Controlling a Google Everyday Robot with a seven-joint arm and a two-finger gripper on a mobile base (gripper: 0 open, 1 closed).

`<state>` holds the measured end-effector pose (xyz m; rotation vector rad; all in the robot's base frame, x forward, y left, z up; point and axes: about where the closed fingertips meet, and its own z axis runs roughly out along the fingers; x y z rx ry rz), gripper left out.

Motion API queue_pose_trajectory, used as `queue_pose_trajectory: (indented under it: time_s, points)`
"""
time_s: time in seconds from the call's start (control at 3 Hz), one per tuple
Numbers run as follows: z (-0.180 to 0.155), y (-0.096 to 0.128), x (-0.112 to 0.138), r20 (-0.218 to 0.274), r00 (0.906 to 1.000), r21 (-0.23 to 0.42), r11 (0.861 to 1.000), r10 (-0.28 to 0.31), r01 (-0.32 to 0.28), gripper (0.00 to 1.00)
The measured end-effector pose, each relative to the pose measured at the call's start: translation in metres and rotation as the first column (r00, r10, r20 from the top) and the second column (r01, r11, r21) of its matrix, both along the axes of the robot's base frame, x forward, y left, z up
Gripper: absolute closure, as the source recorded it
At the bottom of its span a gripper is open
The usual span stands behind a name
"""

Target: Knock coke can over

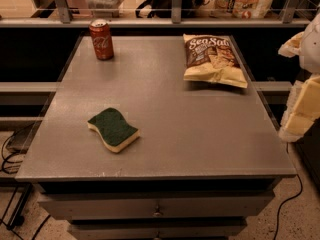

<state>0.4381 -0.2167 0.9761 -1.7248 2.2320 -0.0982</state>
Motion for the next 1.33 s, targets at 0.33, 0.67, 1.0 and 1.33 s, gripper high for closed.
queue_pose_trajectory:
  time_s: [0.33,0.67,1.0,1.33]
  points:
    - [0.000,0.000,0.000,0.000,1.0000,0.000,1.000,0.000,0.000,0.00]
    - [-0.004,0.003,0.008,0.007,0.9998,0.088,0.996,0.021,-0.022,0.00]
    - [-0.018,0.020,0.034,0.042,0.9964,0.283,0.955,0.074,-0.083,0.00]
    - [-0.013,0.054,0.067,0.115,0.9888,0.425,0.895,0.095,-0.136,0.00]
